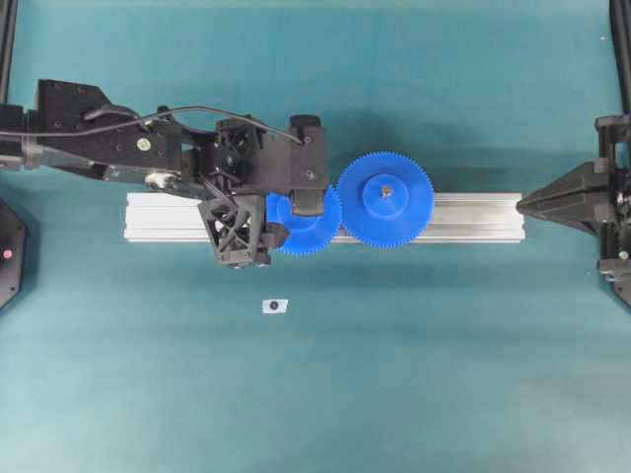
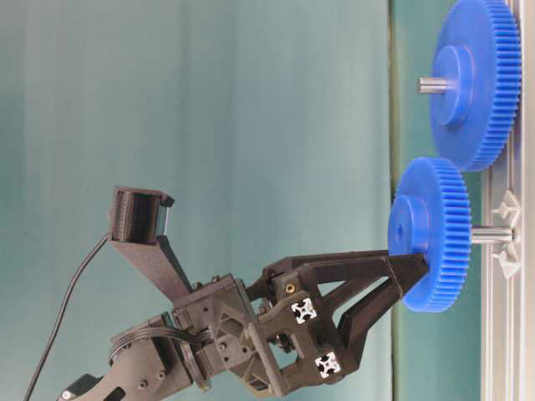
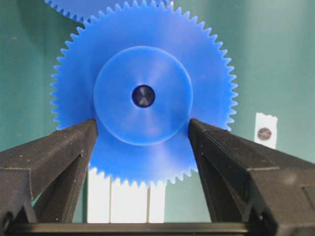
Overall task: Find the location of the shaft and insert the small gear.
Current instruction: 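Push the gear onto the shaft toward the rail with the left gripper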
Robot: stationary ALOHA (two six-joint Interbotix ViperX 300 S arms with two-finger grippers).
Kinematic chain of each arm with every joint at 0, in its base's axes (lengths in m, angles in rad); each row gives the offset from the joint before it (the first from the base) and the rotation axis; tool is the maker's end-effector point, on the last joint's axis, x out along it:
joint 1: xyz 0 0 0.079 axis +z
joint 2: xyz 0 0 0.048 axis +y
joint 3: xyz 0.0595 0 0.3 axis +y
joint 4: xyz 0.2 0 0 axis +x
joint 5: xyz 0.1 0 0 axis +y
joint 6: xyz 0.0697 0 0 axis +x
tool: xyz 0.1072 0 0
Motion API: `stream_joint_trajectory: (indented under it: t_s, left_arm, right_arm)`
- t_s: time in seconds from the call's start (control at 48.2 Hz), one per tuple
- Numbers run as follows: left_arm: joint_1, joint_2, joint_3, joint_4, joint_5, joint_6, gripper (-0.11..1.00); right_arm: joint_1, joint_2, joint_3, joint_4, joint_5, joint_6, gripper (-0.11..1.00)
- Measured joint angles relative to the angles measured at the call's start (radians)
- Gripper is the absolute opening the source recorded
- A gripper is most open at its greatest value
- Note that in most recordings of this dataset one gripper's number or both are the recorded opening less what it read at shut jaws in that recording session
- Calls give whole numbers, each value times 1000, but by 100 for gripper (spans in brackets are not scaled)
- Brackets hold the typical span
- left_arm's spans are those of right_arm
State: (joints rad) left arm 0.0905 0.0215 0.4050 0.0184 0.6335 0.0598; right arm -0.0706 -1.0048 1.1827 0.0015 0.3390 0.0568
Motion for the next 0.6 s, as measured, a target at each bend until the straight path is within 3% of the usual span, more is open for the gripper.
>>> stream_joint_trajectory:
  t_s: [0.601]
  left_arm:
    - [-2, 6, 5, 0, 54, 25, 79]
  right_arm:
    - [-2, -12, 3, 0, 0, 12, 5]
